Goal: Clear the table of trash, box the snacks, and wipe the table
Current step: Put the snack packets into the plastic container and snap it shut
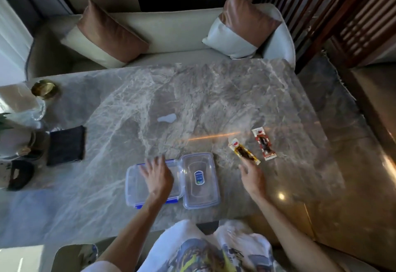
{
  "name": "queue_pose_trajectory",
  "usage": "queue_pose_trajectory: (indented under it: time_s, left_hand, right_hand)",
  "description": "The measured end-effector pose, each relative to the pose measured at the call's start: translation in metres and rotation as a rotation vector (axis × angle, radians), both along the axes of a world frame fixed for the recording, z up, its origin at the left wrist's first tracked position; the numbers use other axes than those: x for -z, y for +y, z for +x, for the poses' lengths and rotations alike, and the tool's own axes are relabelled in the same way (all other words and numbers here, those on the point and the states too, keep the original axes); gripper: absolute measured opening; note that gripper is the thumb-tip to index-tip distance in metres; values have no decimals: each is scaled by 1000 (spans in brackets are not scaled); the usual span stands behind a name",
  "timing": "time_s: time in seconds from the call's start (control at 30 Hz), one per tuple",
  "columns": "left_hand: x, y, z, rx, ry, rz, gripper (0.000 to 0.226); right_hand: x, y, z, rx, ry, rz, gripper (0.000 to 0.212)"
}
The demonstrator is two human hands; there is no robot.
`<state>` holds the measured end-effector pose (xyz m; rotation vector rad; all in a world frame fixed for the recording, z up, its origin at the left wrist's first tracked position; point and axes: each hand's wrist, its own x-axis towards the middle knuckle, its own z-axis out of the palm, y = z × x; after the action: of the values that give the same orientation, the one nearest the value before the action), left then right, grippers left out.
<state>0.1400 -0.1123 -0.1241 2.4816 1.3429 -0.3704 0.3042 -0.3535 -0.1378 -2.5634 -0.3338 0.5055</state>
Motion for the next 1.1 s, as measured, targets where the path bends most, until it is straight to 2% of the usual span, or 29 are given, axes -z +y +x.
queue_pose_trajectory:
  time_s: [0.07,0.13,0.23,0.3,0.37,0.43,0.47,0.53,0.67,0.77,0.83,0.9,1.0,1.1]
  left_hand:
    - [0,-24,54,101,-95,-45,49]
    - [3,-52,111,114,-180,-163,43]
    - [15,-86,186,99,-183,-306,38]
    - [27,-100,226,99,-127,-363,35]
    - [43,-111,255,94,-43,-393,41]
    - [56,-121,271,84,38,-397,48]
    - [62,-125,274,75,60,-391,48]
    - [70,-132,274,47,67,-360,44]
    - [68,-128,276,-53,-15,-401,37]
    - [56,-122,288,-40,-110,-488,29]
    - [47,-123,306,4,-144,-484,29]
    - [43,-130,329,85,-164,-485,29]
    - [48,-146,364,205,-136,-514,28]
    - [60,-159,380,310,-64,-487,37]
  right_hand:
    - [-4,-17,54,127,-1,-38,29]
    - [-1,-30,101,153,74,-119,24]
    - [13,-38,141,23,224,-234,22]
    - [25,-33,148,-135,238,-265,23]
    - [40,-25,145,-238,252,-287,28]
    - [51,-21,132,-276,215,-344,36]
    - [55,-20,125,-281,138,-390,37]
    - [60,-21,114,-257,28,-446,30]
    - [76,-34,113,-206,223,-262,35]
    - [77,-50,122,-97,294,61,19]
    - [75,-57,134,13,285,193,11]
    - [74,-61,149,119,273,216,8]
    - [76,-63,169,241,300,120,8]
    - [81,-64,179,253,312,7,9]
